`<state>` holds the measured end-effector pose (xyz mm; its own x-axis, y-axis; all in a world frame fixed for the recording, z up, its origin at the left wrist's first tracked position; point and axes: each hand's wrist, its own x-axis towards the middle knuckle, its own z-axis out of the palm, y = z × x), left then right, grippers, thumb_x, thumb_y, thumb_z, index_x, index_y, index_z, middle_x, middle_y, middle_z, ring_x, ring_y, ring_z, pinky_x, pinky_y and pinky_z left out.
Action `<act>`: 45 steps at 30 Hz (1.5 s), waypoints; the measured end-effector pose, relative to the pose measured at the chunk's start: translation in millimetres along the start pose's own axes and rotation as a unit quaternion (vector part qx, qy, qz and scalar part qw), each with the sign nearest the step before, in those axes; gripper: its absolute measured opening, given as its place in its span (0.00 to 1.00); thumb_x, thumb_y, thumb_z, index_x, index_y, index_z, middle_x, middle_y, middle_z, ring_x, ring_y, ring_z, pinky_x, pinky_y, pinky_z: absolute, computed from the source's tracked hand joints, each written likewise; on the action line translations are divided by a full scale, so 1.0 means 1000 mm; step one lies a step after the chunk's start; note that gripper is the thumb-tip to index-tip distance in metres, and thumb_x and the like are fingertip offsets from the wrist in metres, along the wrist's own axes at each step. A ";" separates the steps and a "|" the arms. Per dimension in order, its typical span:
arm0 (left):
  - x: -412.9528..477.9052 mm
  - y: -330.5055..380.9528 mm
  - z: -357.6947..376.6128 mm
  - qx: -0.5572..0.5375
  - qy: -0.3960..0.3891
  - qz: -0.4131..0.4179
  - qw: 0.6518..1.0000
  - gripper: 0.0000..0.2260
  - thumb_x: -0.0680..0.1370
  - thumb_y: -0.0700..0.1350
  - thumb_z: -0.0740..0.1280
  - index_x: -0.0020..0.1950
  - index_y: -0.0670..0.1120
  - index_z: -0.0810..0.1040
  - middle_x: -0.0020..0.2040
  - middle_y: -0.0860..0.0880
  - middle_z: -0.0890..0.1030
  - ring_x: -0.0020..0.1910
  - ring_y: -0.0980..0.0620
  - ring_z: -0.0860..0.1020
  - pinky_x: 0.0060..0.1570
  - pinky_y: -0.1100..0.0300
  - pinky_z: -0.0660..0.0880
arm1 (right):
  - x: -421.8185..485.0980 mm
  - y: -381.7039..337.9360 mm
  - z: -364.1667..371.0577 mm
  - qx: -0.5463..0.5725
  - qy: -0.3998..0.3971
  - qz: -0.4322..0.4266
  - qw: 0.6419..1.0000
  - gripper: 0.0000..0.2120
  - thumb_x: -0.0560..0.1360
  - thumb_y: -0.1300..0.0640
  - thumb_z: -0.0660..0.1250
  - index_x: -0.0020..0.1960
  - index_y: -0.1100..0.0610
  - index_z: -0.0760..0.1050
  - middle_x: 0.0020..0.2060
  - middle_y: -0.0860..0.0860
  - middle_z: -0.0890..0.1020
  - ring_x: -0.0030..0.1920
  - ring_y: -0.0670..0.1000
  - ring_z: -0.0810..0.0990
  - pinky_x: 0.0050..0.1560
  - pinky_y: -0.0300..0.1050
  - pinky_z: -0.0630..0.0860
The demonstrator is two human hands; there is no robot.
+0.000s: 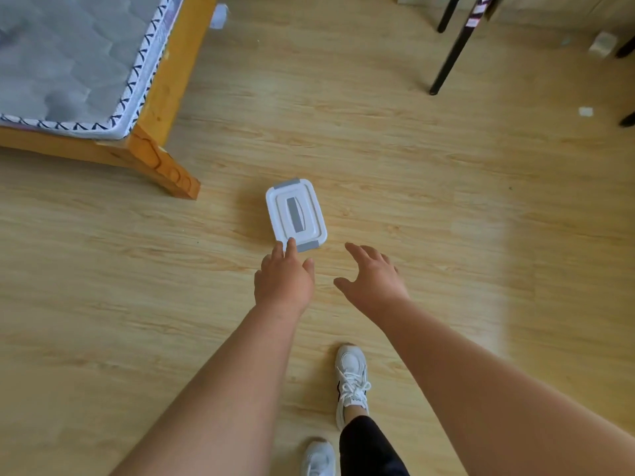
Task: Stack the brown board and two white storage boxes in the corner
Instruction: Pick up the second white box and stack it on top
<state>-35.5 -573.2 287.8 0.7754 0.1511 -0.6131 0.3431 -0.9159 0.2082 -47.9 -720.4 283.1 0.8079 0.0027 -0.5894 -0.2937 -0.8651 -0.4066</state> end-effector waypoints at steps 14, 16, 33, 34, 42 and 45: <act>0.137 -0.023 -0.035 0.002 -0.039 0.014 0.999 0.26 0.83 0.55 0.51 0.80 0.48 0.52 0.79 0.46 0.56 0.75 0.43 0.60 0.68 0.48 0.64 | 0.113 -0.058 0.026 0.077 -0.029 0.080 0.993 0.34 0.75 0.47 0.66 0.78 0.48 0.57 0.75 0.49 0.63 0.75 0.53 0.60 0.73 0.54 0.61; 0.161 -0.030 -0.043 0.017 -0.049 0.031 0.998 0.25 0.83 0.54 0.50 0.80 0.49 0.53 0.80 0.47 0.56 0.75 0.43 0.60 0.67 0.49 0.65 | 0.128 -0.069 0.035 0.094 -0.019 0.102 0.990 0.34 0.75 0.47 0.66 0.78 0.48 0.57 0.75 0.48 0.64 0.75 0.53 0.60 0.73 0.54 0.62; 0.332 -0.074 -0.038 0.120 -0.114 0.125 0.978 0.25 0.83 0.52 0.54 0.79 0.52 0.54 0.79 0.48 0.57 0.73 0.43 0.65 0.60 0.51 0.70 | 0.241 -0.123 0.131 0.366 0.066 0.338 0.865 0.35 0.76 0.52 0.65 0.78 0.51 0.53 0.74 0.52 0.65 0.59 0.54 0.75 0.41 0.43 0.67; 0.342 -0.072 -0.032 0.125 -0.117 0.131 0.976 0.25 0.83 0.52 0.54 0.80 0.51 0.53 0.79 0.48 0.56 0.72 0.43 0.66 0.58 0.52 0.70 | 0.247 -0.120 0.138 0.374 0.068 0.346 0.858 0.35 0.76 0.52 0.65 0.78 0.51 0.53 0.74 0.52 0.65 0.55 0.53 0.74 0.40 0.43 0.68; 0.429 -0.069 0.022 0.145 -0.085 0.145 0.975 0.26 0.82 0.51 0.56 0.80 0.51 0.53 0.78 0.46 0.58 0.73 0.42 0.65 0.67 0.49 0.67 | 0.308 -0.086 0.203 0.460 0.130 0.416 0.774 0.34 0.76 0.56 0.63 0.78 0.52 0.52 0.72 0.54 0.64 0.61 0.57 0.75 0.46 0.47 0.70; 0.455 -0.066 0.035 0.144 -0.077 0.155 0.974 0.27 0.82 0.51 0.57 0.80 0.51 0.54 0.78 0.46 0.59 0.72 0.41 0.65 0.67 0.48 0.67 | 0.324 -0.078 0.219 0.485 0.151 0.454 0.732 0.34 0.76 0.57 0.63 0.78 0.53 0.53 0.71 0.55 0.64 0.62 0.59 0.75 0.48 0.48 0.72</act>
<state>275.7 -456.9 -31.3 0.7223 -0.1871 -0.6658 -0.0759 -0.9783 0.1925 124.7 -541.6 -29.1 0.0870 -0.5894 -0.8031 -0.8860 0.3228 -0.3328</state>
